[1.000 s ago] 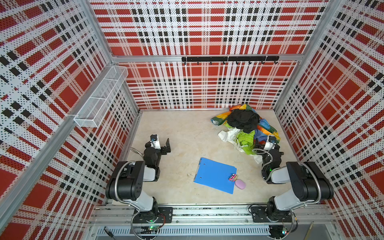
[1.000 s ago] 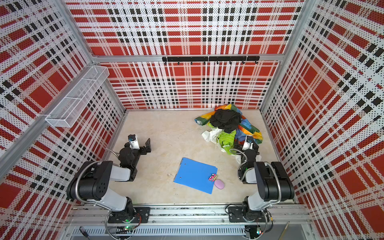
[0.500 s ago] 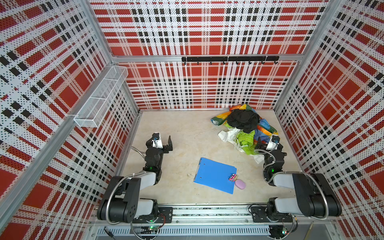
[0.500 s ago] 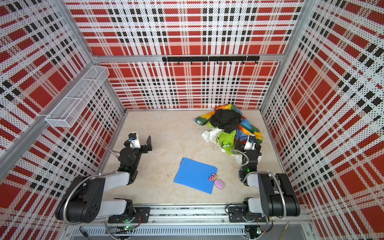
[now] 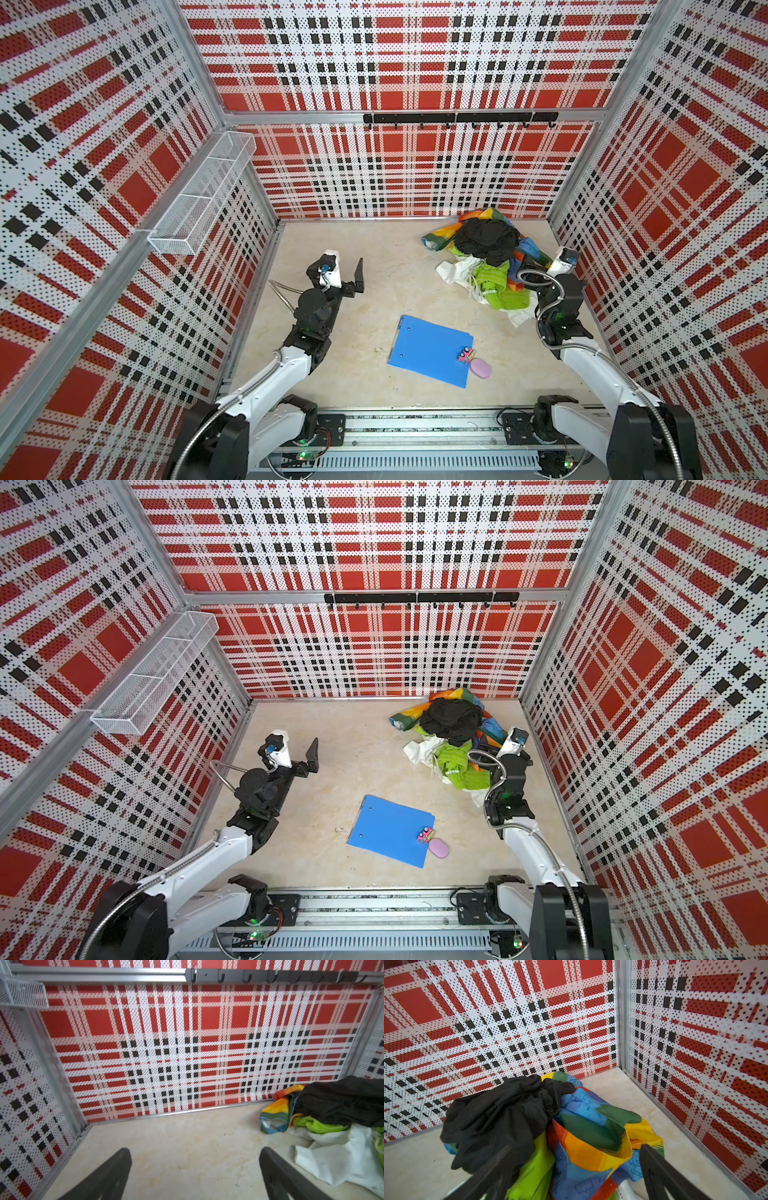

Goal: Pick out a specific cloth from the pile
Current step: 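Raise the left gripper open while the right gripper reaches toward the clothes pile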

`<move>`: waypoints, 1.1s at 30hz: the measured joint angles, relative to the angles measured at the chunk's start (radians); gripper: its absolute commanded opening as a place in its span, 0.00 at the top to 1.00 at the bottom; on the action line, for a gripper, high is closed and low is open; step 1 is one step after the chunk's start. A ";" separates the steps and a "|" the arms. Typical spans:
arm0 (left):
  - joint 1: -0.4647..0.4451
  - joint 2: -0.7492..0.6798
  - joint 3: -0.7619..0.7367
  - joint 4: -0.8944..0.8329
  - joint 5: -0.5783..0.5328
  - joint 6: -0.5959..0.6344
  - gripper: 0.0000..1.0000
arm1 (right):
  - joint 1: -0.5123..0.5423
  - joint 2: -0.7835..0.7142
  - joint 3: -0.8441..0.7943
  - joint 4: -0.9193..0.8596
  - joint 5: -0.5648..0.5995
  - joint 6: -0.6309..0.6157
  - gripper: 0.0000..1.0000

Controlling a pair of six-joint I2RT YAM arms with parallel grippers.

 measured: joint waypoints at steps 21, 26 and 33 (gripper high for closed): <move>-0.113 0.086 0.591 -0.869 0.404 -0.171 0.01 | -0.007 0.079 0.171 -0.315 -0.084 0.105 0.00; -0.119 0.020 0.583 -0.892 0.471 -0.171 0.01 | -0.007 0.098 0.217 -0.378 -0.179 0.097 0.00; -0.119 -0.096 0.575 -0.900 0.525 -0.137 0.01 | -0.007 0.103 0.250 -0.448 -0.273 0.086 0.00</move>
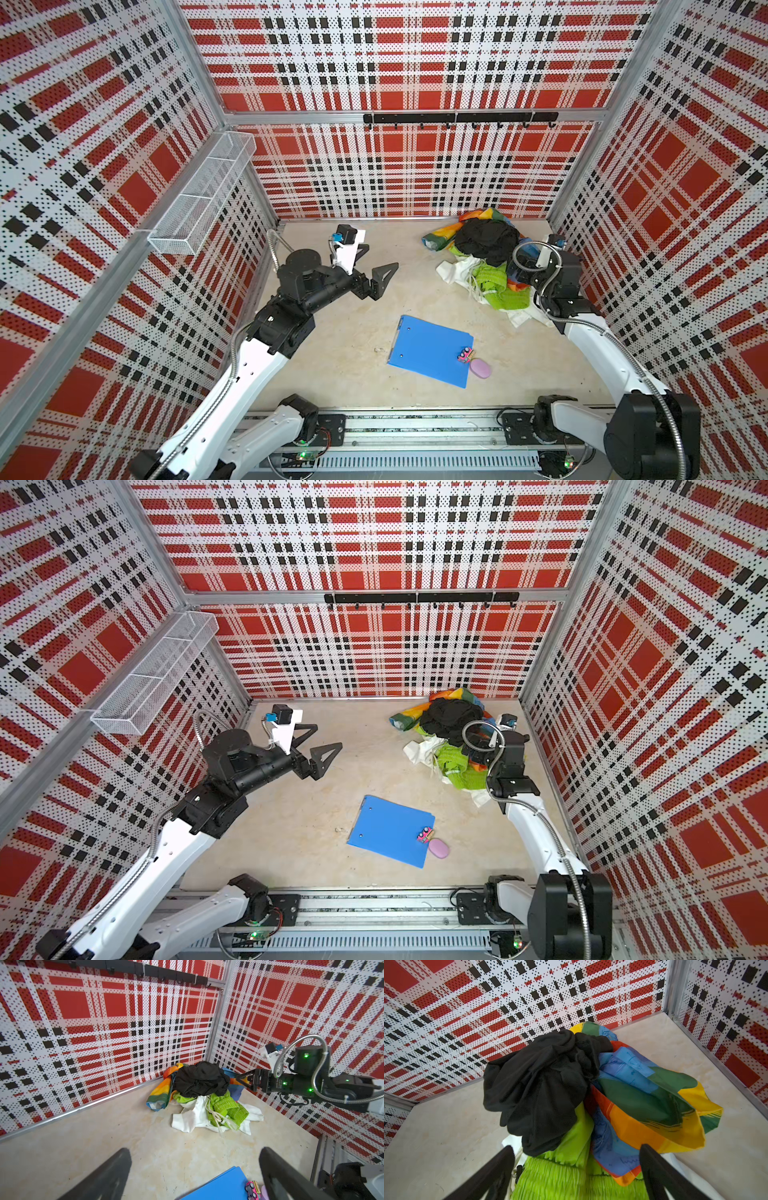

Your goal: Pick out a specific cloth from the pile

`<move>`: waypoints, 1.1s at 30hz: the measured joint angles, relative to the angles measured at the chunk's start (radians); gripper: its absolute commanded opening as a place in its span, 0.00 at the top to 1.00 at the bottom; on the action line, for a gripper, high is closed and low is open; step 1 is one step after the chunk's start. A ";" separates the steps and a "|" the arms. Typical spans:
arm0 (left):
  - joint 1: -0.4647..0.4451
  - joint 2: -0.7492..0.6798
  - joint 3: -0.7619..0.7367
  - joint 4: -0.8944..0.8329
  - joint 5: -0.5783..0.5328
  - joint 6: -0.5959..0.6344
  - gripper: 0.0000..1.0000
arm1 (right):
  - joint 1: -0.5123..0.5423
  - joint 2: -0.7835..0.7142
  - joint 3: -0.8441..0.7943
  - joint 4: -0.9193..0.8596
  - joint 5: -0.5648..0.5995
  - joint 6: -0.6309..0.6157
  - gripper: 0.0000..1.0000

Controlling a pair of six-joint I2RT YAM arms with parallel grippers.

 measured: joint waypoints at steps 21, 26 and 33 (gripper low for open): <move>0.037 -0.061 -0.095 0.007 0.047 0.011 0.01 | 0.000 0.405 0.193 -0.042 -0.119 -0.013 0.68; 0.072 -0.067 -0.103 0.018 0.076 -0.001 0.01 | 0.000 0.406 0.208 -0.065 -0.110 -0.004 0.92; 0.096 -0.068 -0.118 0.031 0.104 -0.022 0.01 | 0.001 0.385 0.286 -0.156 -0.072 -0.010 1.00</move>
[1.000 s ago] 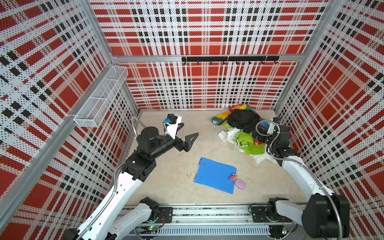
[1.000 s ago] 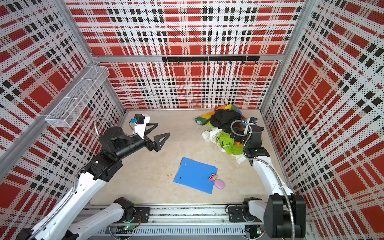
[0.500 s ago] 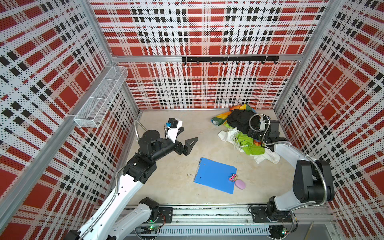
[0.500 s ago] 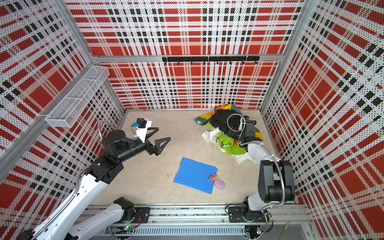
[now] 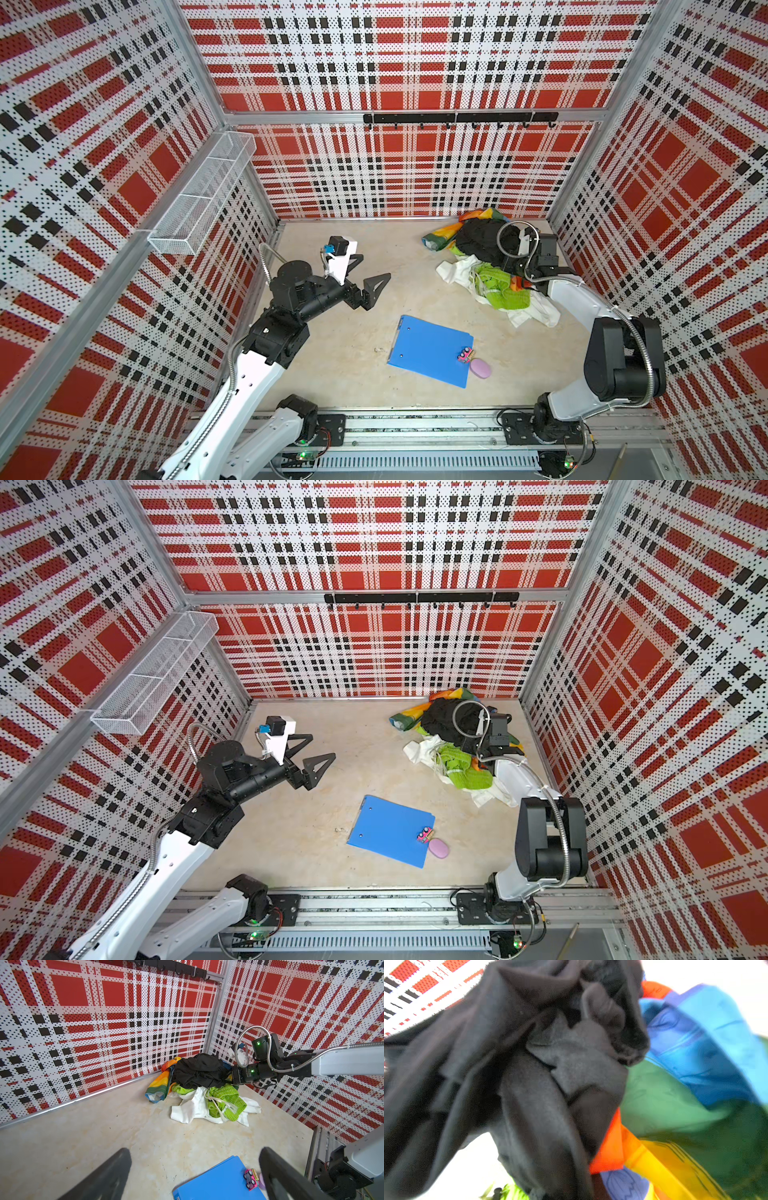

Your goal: Pick out a specific cloth from the pile

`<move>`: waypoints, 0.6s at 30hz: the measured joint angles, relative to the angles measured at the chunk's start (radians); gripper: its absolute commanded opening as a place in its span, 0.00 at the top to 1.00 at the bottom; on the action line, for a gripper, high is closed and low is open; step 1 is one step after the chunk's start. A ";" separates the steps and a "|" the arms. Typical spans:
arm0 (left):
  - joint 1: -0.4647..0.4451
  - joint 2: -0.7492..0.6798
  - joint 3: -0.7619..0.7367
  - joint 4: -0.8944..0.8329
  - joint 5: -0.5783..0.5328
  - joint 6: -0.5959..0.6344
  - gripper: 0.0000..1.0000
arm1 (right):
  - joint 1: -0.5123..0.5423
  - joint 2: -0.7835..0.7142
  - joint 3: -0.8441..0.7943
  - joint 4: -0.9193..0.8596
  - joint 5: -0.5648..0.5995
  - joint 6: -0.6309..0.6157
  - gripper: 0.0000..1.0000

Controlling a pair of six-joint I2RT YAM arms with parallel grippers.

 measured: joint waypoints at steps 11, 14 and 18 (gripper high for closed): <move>0.001 0.000 0.000 0.004 0.009 -0.002 0.01 | -0.025 0.059 0.296 -0.163 0.064 -0.040 1.00; 0.002 0.001 -0.001 0.004 0.009 -0.002 0.01 | -0.035 0.116 0.360 -0.172 0.076 -0.043 1.00; 0.002 0.003 -0.001 0.004 0.010 -0.005 0.01 | -0.040 0.192 0.389 -0.163 0.090 -0.043 1.00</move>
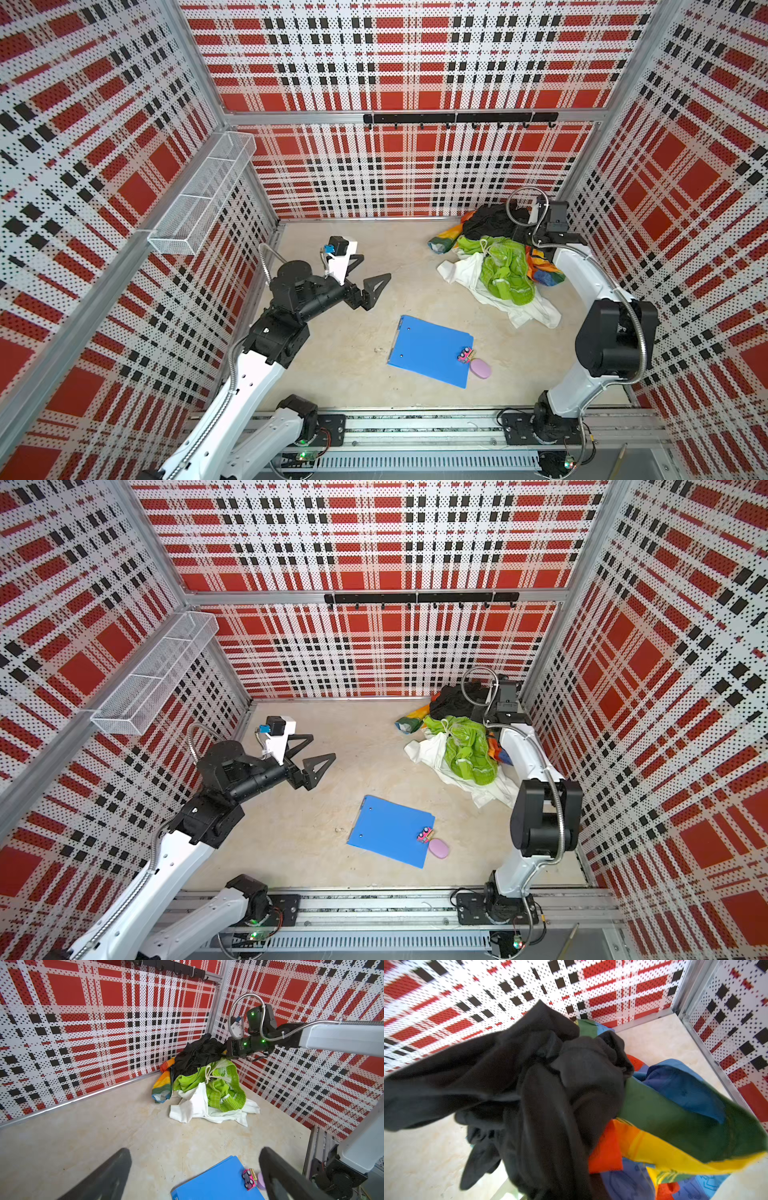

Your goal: Pick out a specific cloth from the pile

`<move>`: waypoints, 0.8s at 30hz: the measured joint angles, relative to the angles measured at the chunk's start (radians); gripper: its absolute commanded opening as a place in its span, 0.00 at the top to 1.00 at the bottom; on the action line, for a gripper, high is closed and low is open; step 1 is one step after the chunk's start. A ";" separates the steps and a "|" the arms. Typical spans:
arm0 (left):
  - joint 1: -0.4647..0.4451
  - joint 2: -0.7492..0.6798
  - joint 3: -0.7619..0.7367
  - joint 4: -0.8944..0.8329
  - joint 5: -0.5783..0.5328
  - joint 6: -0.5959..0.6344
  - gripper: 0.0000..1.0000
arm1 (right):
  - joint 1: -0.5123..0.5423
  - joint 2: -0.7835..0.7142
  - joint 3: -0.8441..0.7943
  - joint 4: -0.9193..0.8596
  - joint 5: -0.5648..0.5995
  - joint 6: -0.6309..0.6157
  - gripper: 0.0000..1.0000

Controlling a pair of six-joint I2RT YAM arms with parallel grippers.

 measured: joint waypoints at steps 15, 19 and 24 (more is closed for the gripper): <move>0.000 0.016 0.000 0.001 0.005 -0.016 0.01 | 0.000 0.222 -0.103 0.196 0.004 0.080 1.00; 0.004 0.018 -0.001 0.006 0.005 -0.018 0.01 | 0.026 0.219 -0.154 0.274 -0.003 0.131 1.00; 0.005 0.021 -0.001 0.011 0.005 -0.019 0.01 | 0.082 0.196 -0.238 0.377 -0.009 0.240 1.00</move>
